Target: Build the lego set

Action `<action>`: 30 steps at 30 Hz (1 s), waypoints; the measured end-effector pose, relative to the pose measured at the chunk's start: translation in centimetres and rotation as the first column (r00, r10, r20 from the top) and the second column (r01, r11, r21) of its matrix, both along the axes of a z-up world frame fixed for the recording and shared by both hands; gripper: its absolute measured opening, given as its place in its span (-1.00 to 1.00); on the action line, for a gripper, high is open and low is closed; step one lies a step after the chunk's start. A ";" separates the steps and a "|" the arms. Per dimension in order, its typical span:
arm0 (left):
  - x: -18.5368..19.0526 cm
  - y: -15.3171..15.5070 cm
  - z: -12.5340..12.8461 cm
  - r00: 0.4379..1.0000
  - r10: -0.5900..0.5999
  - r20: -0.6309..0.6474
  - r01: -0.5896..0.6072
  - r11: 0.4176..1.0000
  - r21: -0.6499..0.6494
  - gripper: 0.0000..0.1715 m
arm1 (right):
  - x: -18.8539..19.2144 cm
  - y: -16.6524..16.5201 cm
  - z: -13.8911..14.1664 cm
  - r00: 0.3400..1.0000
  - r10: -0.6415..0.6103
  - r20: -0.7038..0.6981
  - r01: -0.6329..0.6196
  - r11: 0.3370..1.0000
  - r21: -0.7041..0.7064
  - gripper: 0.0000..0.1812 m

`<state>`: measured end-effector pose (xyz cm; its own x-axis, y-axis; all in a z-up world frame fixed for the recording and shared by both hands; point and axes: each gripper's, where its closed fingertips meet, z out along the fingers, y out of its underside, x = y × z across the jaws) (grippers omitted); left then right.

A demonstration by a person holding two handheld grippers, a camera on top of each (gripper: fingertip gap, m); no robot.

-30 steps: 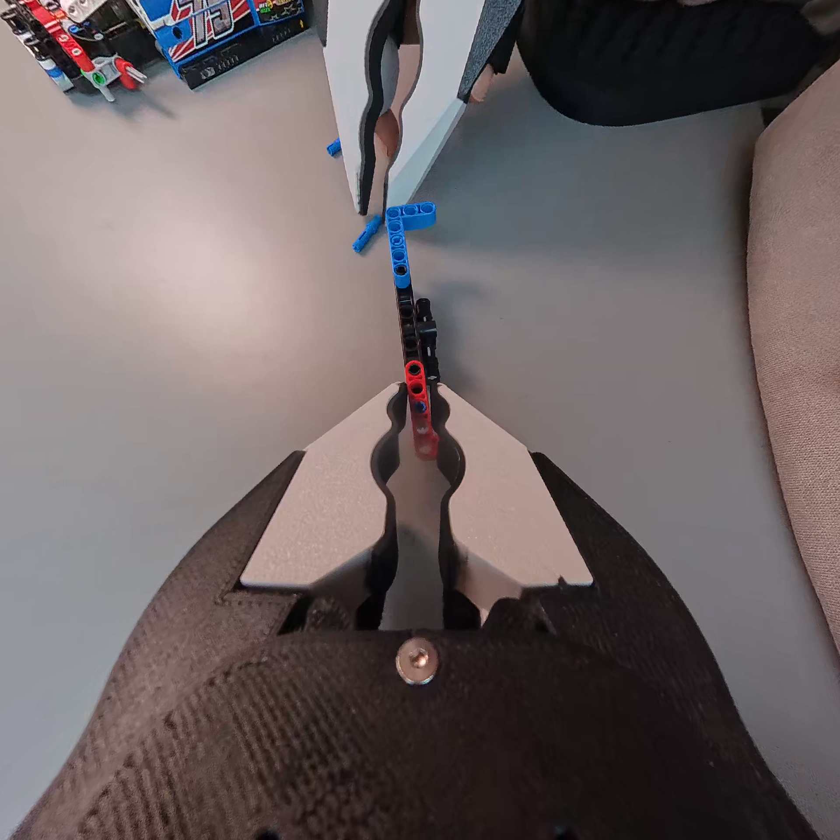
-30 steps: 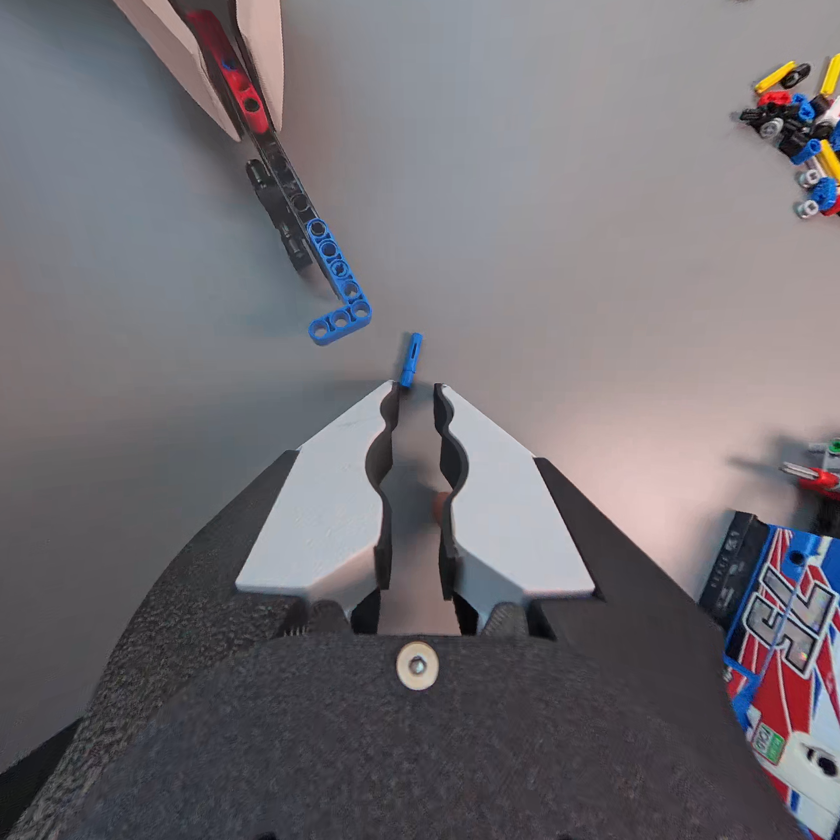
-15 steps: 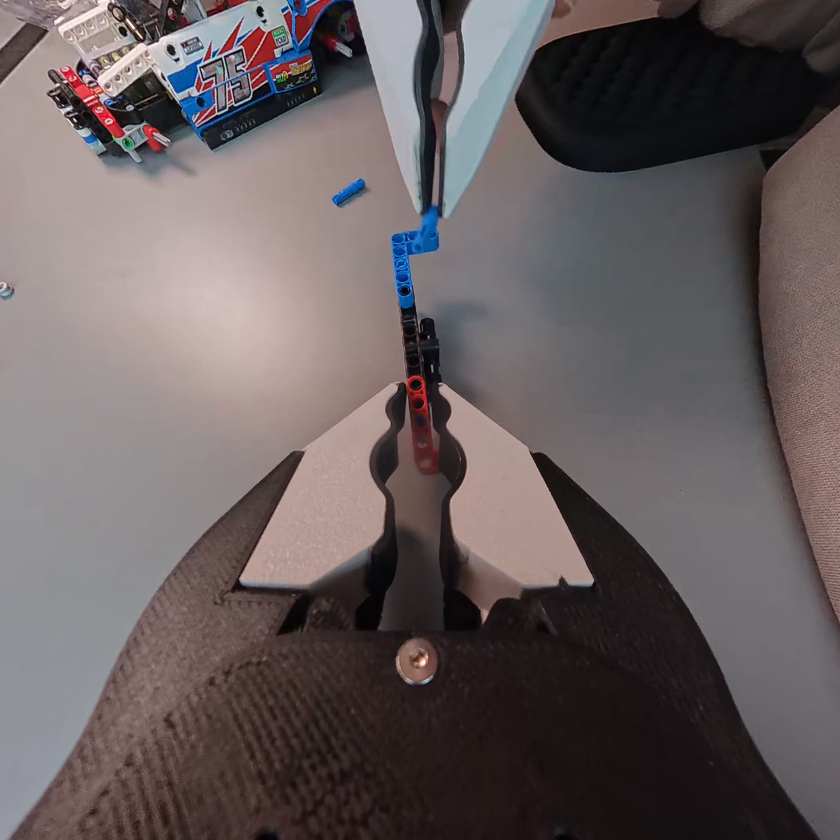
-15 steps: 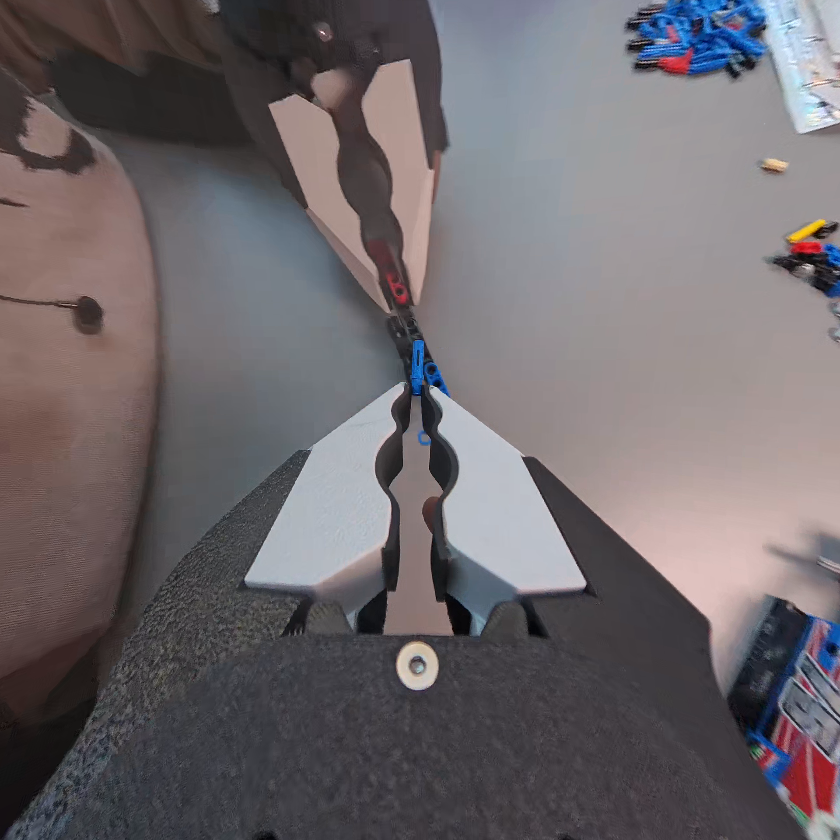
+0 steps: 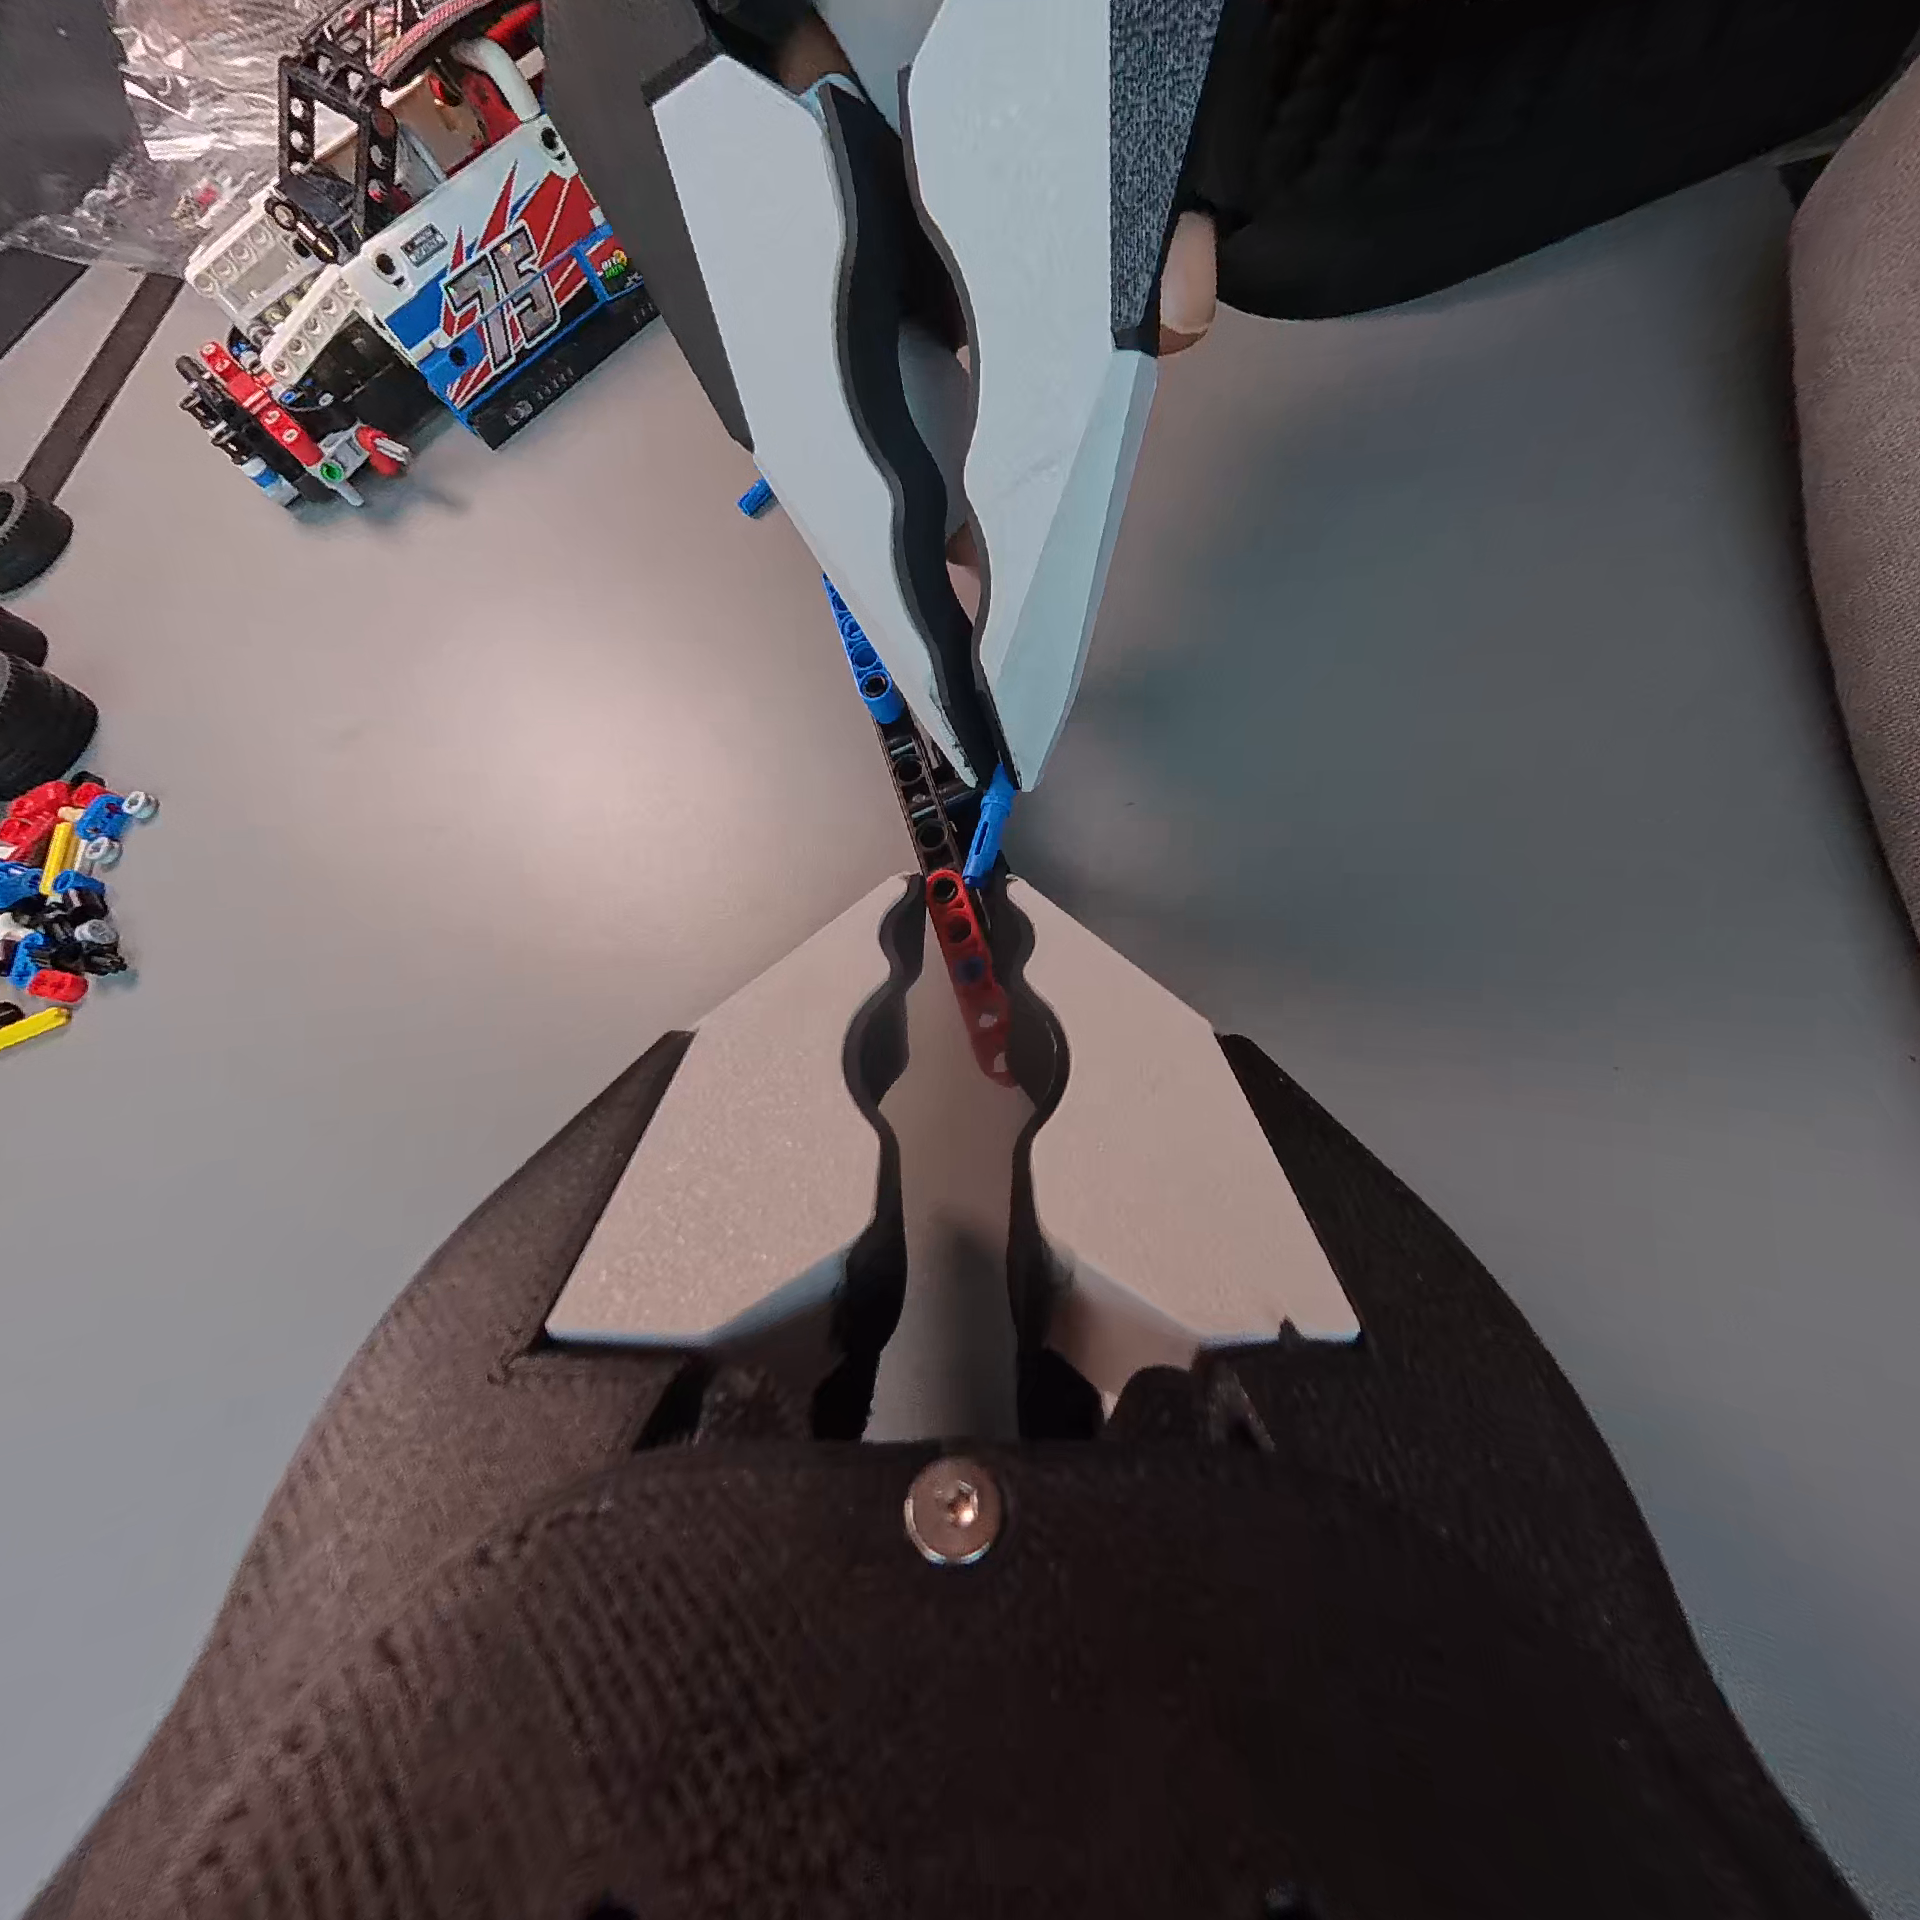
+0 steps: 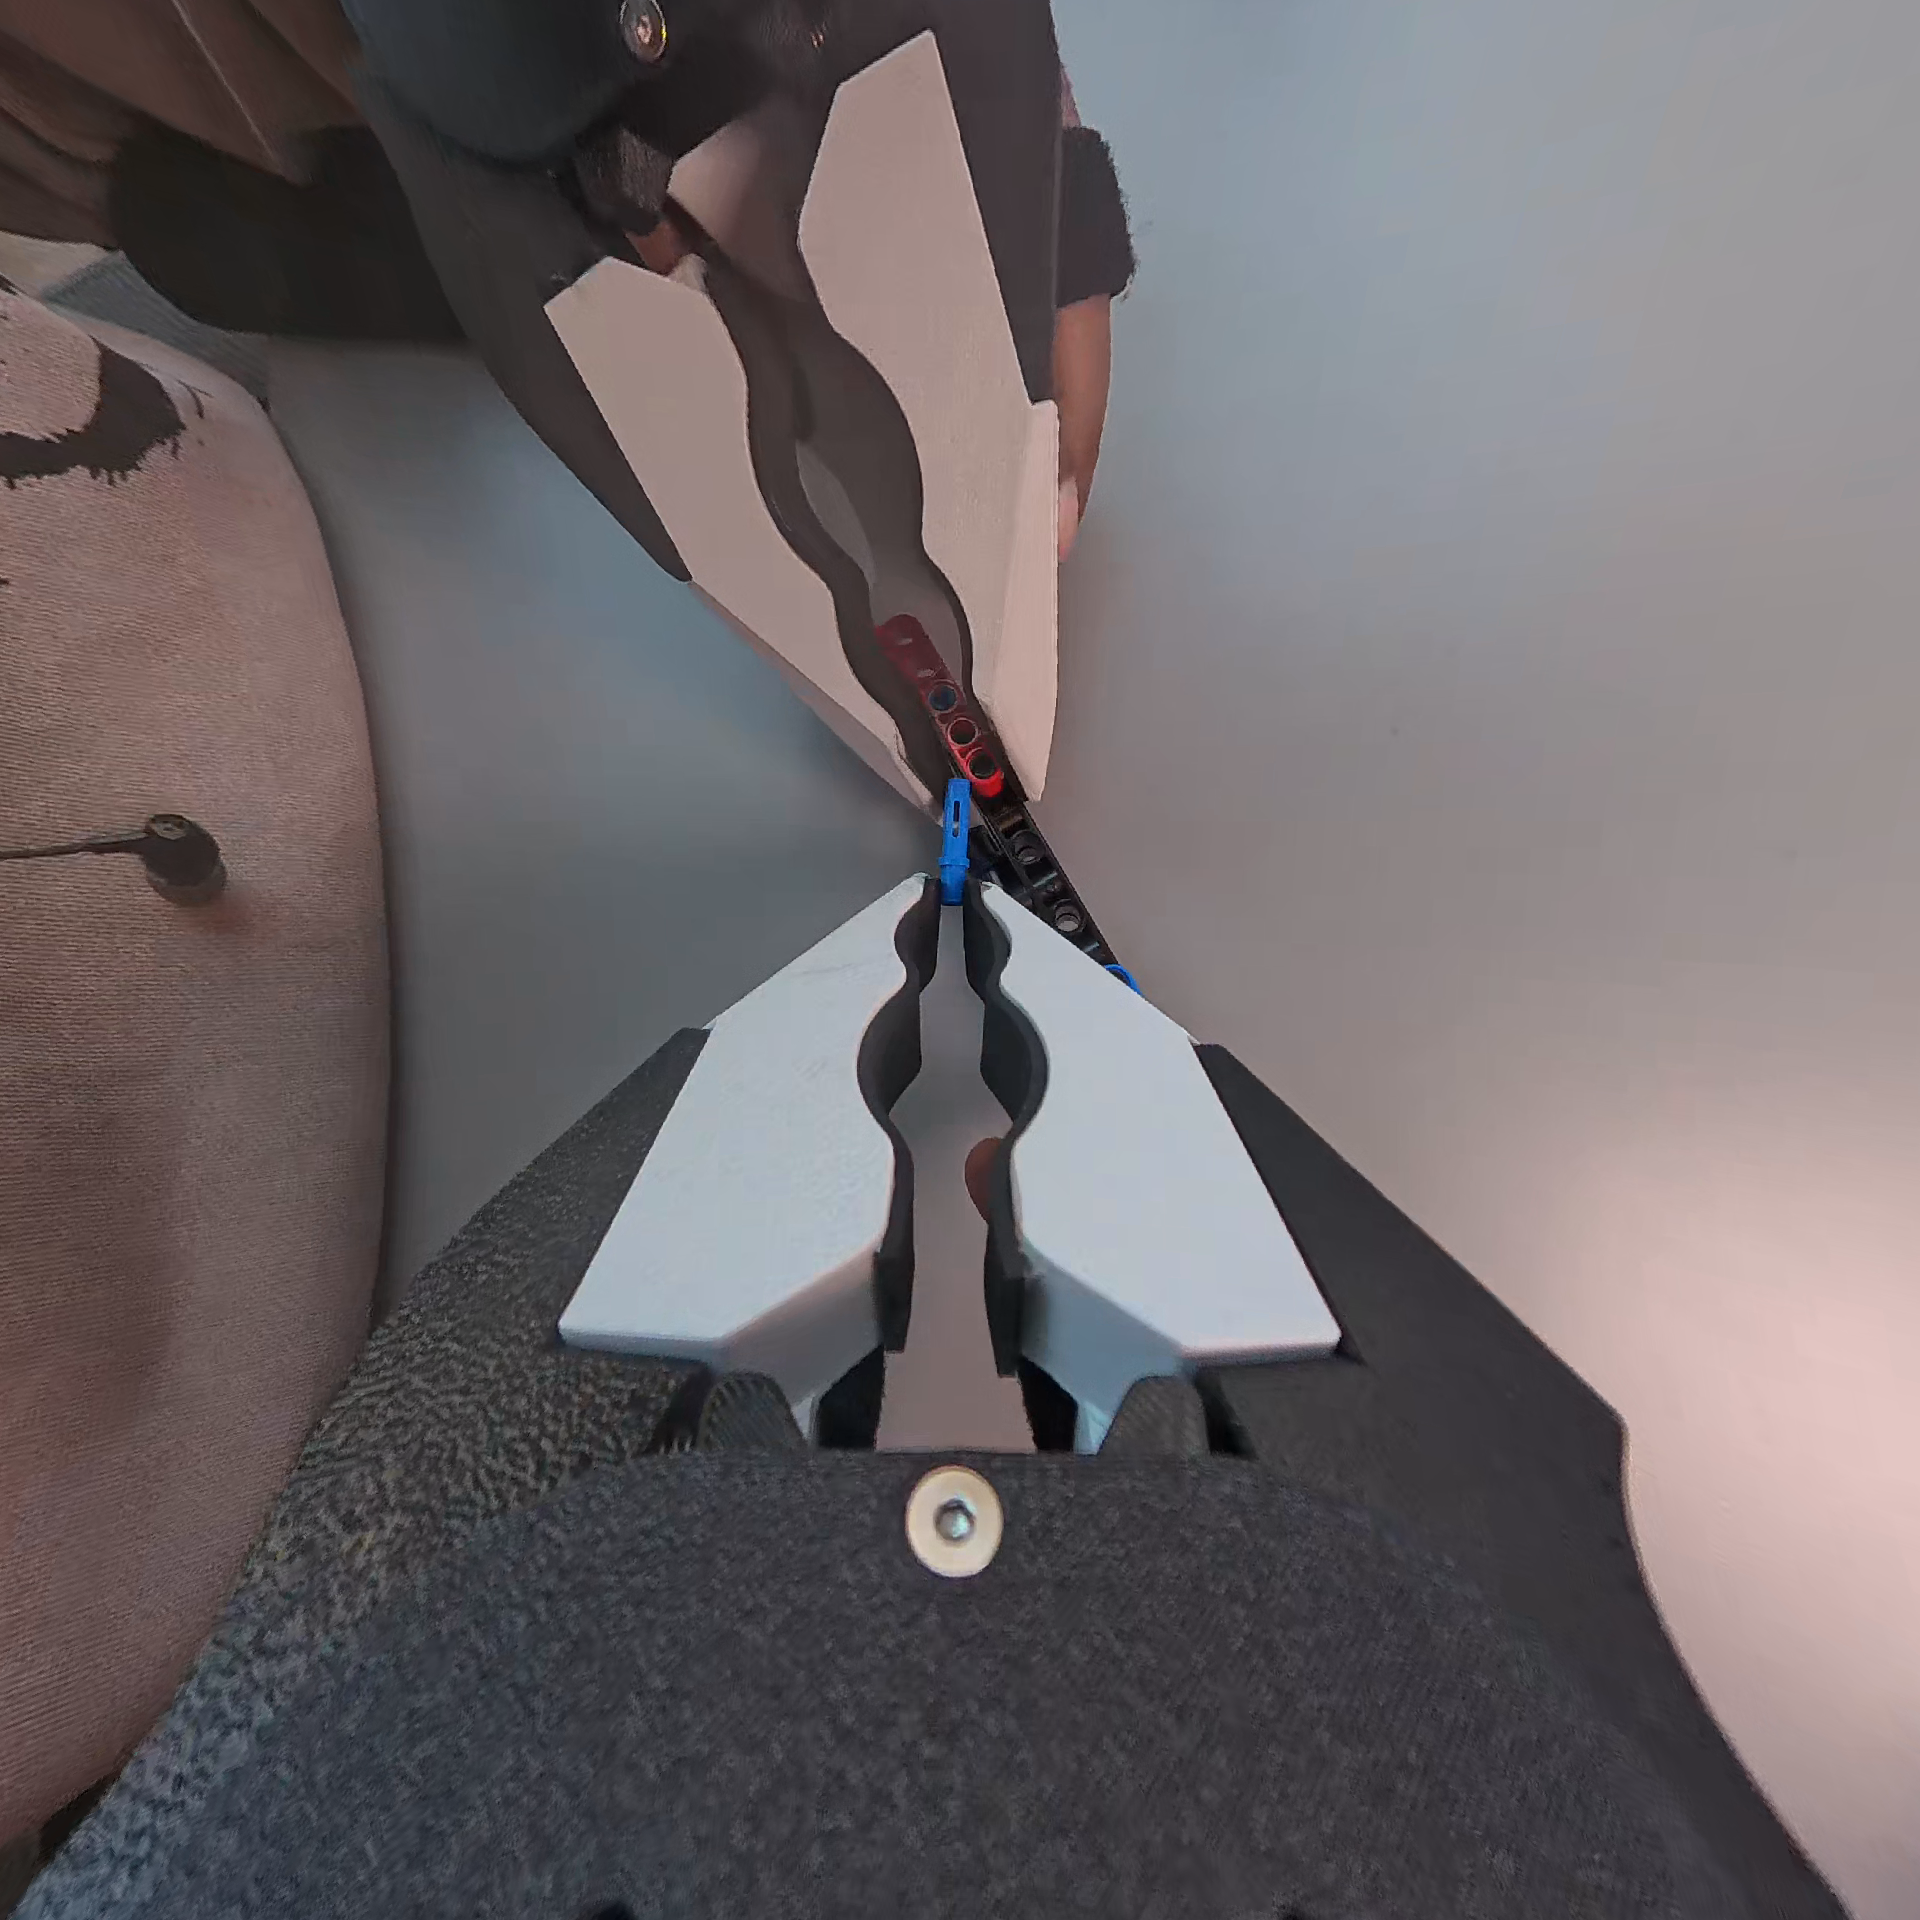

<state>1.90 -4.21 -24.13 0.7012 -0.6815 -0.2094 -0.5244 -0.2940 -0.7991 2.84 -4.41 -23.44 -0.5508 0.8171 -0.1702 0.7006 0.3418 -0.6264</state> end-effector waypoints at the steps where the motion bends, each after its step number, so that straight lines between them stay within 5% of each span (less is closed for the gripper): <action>1: 0.1 0.0 0.0 1.000 -0.002 -0.010 0.002 1.000 0.007 -0.88 | 0.0 -0.1 0.2 1.000 -0.002 0.001 0.002 1.000 -0.009 -0.98; 30: 0.2 0.3 0.3 0.969 -0.006 -0.247 0.045 0.987 0.153 -0.93 | 0.0 0.4 0.6 0.998 -0.002 0.066 -0.006 0.993 0.121 -0.99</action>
